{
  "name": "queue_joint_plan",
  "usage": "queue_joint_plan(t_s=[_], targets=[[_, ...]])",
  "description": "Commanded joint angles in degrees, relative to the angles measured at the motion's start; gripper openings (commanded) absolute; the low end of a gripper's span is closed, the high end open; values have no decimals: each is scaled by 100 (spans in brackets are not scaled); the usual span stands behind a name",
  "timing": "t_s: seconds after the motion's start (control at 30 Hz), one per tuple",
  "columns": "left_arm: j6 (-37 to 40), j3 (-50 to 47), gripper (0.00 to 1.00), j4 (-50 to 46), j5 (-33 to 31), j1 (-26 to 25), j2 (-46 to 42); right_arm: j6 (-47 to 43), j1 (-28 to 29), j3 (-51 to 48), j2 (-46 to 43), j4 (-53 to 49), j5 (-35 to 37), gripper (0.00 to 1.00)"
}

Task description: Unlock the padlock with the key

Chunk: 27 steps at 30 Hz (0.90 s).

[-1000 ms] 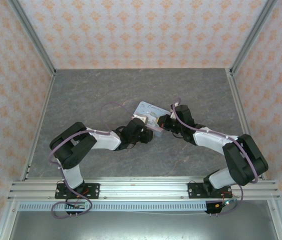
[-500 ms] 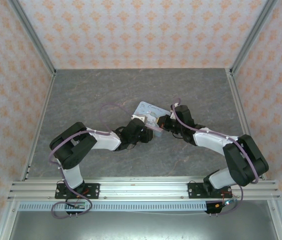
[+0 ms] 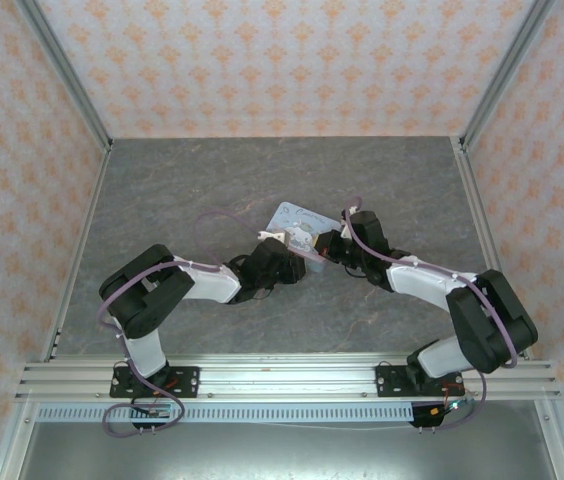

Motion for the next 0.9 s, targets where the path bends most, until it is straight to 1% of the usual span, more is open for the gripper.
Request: queue_joint_plan(t_s=[0.0,0.3,0.43,0.53,0.7,0.87], targets=[[-194,-20,38,484,-176,45,-131,30,40,-138,-52,-220,159,0],[-295,7,31,478,-113,48,-131,13,53,-153,-119,-206,154,0],[-398,-11,29,484,-45,49,-196,-167,53,-127,-281,-223,192,0],[-490,74,27,247,77,53,-305,-502,47,-32,-576,-449,287,0],[-830,195,24,-316,278,81,-528,-1260,43,76,-1227,-1181,452,0],[-1349,346,23,-795,609,180,-647,-1963,29,-364,-2146,-1483,261,0]])
